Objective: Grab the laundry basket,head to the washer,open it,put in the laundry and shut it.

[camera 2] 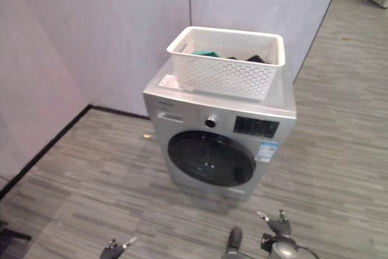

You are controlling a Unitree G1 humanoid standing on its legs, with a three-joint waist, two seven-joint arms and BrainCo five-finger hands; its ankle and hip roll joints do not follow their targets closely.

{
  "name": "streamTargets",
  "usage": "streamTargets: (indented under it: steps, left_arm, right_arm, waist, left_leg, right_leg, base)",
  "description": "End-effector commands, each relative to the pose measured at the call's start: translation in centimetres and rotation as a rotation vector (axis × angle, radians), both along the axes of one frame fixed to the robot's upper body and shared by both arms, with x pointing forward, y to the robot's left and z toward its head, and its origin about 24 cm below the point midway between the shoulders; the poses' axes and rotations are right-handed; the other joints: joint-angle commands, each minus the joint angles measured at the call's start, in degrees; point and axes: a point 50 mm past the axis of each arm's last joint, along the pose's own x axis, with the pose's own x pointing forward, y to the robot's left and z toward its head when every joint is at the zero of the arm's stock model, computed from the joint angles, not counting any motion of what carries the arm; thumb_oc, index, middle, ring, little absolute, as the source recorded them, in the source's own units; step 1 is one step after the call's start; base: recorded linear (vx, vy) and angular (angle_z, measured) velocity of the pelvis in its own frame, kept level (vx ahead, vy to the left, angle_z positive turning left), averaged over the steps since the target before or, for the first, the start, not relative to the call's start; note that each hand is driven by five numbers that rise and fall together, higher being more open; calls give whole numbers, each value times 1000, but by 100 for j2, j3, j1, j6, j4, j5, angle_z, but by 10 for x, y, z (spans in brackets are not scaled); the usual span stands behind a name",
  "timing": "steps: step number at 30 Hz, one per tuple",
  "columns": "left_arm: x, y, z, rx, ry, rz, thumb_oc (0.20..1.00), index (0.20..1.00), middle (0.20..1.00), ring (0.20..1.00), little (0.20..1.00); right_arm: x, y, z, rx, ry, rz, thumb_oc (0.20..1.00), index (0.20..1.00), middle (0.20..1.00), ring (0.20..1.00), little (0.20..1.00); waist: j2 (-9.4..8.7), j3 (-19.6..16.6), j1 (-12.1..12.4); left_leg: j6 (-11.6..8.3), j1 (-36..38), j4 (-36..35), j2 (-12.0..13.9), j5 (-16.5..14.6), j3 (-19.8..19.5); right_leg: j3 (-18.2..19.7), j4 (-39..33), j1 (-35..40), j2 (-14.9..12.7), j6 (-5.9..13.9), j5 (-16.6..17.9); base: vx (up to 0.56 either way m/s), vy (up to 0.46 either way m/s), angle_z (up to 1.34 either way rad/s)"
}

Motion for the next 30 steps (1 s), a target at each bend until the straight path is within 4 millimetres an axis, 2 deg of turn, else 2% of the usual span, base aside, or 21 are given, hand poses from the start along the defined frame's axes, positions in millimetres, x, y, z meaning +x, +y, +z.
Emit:
streamTargets:
  steps: [1, 2, 4, 7, 8, 9, 13, 15, 17, 19, 22, 24, 26, 29, 30]
  left_arm:
    - [49, 8, 18, 50, -162, -71, 1000, 1000, 1000, 1000, 1000]
    - [47, 11, 19, 68, -155, -97, 1000, 1000, 1000, 1000, 1000]
    - [46, 13, 19, 72, -153, -113, 1000, 1000, 1000, 1000, 1000]
    - [41, 21, 20, 84, -147, -110, 1000, 1000, 1000, 1000, 1000]
    - [39, 23, 21, 88, -145, -103, 1000, 1000, 1000, 1000, 1000]
    - [35, 25, 21, 84, -146, -102, 1000, 1000, 1000, 1000, 1000]
    - [35, 24, 22, 74, -155, -123, 1000, 1000, 1000, 1000, 1000]
    - [37, 21, 22, 64, -163, -140, 1000, 1000, 1000, 1000, 1000]
    - [36, 19, 21, 56, -156, -147, 1000, 1000, 1000, 1000, 1000]
    - [41, 17, 22, 50, -170, -158, 1000, 1000, 1000, 1000, 1000]
    - [44, 15, 23, 49, -182, -171, 1000, 1000, 1000, 1000, 1000]
    - [48, 13, 25, 46, -200, -178, 1000, 1000, 1000, 1000, 1000]
    - [49, 12, 25, 42, -204, -178, 1000, 1000, 1000, 1000, 1000]
    - [51, 7, 25, 29, -211, -191, 1000, 1000, 1000, 1000, 1000]
    - [51, 5, 25, 28, -216, -209, 1000, 1000, 1000, 1000, 1000]
  right_arm:
    - [58, -35, 55, -205, -187, 56, 1000, 1000, 1000, 1000, 1000]
    - [61, -50, 65, -270, -191, 48, 1000, 1000, 1000, 1000, 1000]
    - [66, -63, 74, -339, -177, 63, 1000, 1000, 1000, 1000, 1000]
    - [74, -73, 85, -427, -159, 112, 1000, 1000, 1000, 1000, 1000]
    - [78, -74, 89, -460, -146, 150, 1000, 1000, 1000, 1000, 1000]
    - [87, -78, 100, -558, -116, 243, 1000, 1000, 1000, 1000, 1000]
    - [102, -84, 119, -652, -119, 306, 1000, 1000, 1000, 1000, 1000]
    - [114, -80, 130, -675, -151, 340, 1000, 1000, 1000, 1000, 1000]
    - [121, -75, 132, -674, -165, 359, 1000, 1000, 1000, 1000, 1000]
    - [133, -60, 137, -671, -199, 422, 1000, 1000, 1000, 1000, 1000]
    - [140, -50, 137, -655, -221, 449, 1000, 1000, 1000, 1000, 1000]
    - [151, -32, 140, -638, -261, 498, 1000, 1000, 1000, 1000, 1000]
    - [152, -27, 140, -631, -269, 507, 1000, 1000, 1000, 1000, 1000]
    - [154, -7, 137, -598, -313, 560, 1000, 1000, 1000, 1000, 1000]
    - [152, -8, 132, -605, -291, 563, 1000, 1000, 1000, 1000, 1000]
  waist:
    - [301, 636, -114]
    - [286, 582, -93]
    - [231, 538, -79]
    - [137, 518, 45]
    - [95, 475, 84]
    - [24, 426, 170]
    - [13, 414, 179]
    - [36, 435, 176]
    - [56, 451, 184]
    - [90, 538, 190]
    - [120, 557, 193]
    - [145, 614, 209]
    - [154, 621, 207]
    - [188, 638, 194]
    - [201, 637, 211]
  left_leg:
    - [206, 156, -516, 144, -135, -407]
    - [239, 116, -557, 114, -100, -554]
    - [258, 0, -498, 70, -66, -671]
    - [257, -50, -450, 22, -90, -700]
    - [247, -33, -483, 19, -79, -693]
    - [196, 30, -597, 54, -32, -695]
    - [122, 92, -714, 132, 30, -805]
    - [75, 110, -781, 202, 76, -850]
    - [51, 120, -815, 264, 107, -874]
    - [3, 62, -836, 347, 176, -897]
    - [-24, -4, -858, 385, 220, -902]
    - [-56, -130, -863, 440, 289, -921]
    - [-64, -165, -875, 457, 311, -932]
    - [-103, -209, -1014, 541, 425, -991]
    - [-108, -206, -1072, 570, 459, -1040]
  right_leg:
    - [1079, 656, 24, 269, 135, 255]
    - [1341, 748, 146, 162, 92, 404]
    - [1492, 586, 242, 171, 46, 418]
    - [1340, 346, 394, 104, 70, 454]
    - [1291, 265, 445, 79, 91, 484]
    - [1264, 238, 474, 76, 124, 493]
    - [1192, 298, 497, 76, 123, 454]
    - [1178, 327, 481, 105, 105, 417]
    - [1150, 334, 478, 135, 84, 386]
    - [1170, 359, 402, 196, 47, 353]
    - [1162, 335, 348, 242, 19, 338]
    - [1152, 318, 266, 289, -23, 319]
    - [1144, 318, 239, 300, -33, 311]
    - [1086, 406, 178, 342, -82, 222]
    - [1063, 471, 156, 341, -88, 184]
  base:
    - [-129, 42, 45]
    - [-101, 3, 64]
    - [-43, -40, 62]
    - [-7, -52, 26]
    - [45, -117, 15]
    - [79, -112, 6]
    - [44, -58, 1]
    - [34, -66, 12]
    - [32, -77, 8]
    - [-9, -74, 12]
    - [-15, -48, 11]
    - [-33, -50, 5]
    - [0, 0, 0]
    - [13, -32, 17]
    - [29, -25, 20]
